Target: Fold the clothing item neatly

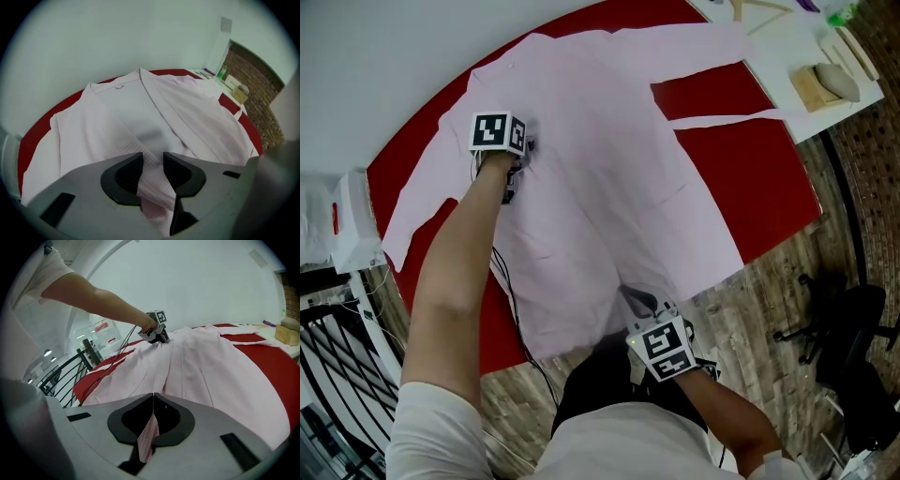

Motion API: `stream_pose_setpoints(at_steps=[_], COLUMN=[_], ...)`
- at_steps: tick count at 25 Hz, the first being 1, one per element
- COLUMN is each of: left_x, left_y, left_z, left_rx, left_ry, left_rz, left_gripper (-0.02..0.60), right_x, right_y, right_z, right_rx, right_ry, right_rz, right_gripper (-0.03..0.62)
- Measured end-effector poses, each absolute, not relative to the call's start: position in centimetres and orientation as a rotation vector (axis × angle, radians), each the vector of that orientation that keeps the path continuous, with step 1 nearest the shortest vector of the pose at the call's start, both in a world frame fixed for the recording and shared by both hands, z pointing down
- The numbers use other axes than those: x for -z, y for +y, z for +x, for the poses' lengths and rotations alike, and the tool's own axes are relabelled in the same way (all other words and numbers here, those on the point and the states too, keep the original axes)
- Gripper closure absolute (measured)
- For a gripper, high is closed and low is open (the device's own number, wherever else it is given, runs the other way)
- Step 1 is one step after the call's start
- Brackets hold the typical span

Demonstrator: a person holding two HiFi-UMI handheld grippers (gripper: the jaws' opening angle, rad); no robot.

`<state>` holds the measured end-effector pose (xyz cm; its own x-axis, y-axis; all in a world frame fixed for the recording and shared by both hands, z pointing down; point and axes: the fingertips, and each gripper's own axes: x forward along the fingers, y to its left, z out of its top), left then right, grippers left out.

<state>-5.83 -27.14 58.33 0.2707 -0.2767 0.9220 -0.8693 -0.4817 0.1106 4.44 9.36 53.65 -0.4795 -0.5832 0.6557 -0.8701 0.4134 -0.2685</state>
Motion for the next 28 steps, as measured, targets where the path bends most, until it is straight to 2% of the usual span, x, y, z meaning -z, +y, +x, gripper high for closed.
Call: stream_pose_setpoints(at_steps=[2,3,4,14,28], left_x=[-58.3,-58.2,-58.0,-54.8,-54.7], left_y=[-27.4,-27.5,-27.6,-29.3,-30.1], left_z=[-6.1,-6.2,-6.2,-3.8,-1.9], left_rx=[-1.237,-1.239,-1.229,-0.985,-0.894], left_ry=[-1.043,-1.044,-1.043,-1.047,-1.079], left_rz=[1.923,1.93,1.936,2.059,2.158], left_gripper=[0.471,0.541,0.565,0.571,0.563], right_x=[-53.5,-53.4,-53.4,-53.5,-56.0], right_y=[9.2,9.1,9.2,8.9,8.5], right_z=[4.4,4.4,4.5,4.9,6.4], right_rx=[-0.814,-0.811,-0.81,-0.809,-0.952], right_ry=[-2.214,-2.217,-2.218,-2.222,-2.138], right_rz=[1.232,1.232,1.232,1.245,1.323], right_gripper=[0.576,0.576,0.576,0.576,0.574])
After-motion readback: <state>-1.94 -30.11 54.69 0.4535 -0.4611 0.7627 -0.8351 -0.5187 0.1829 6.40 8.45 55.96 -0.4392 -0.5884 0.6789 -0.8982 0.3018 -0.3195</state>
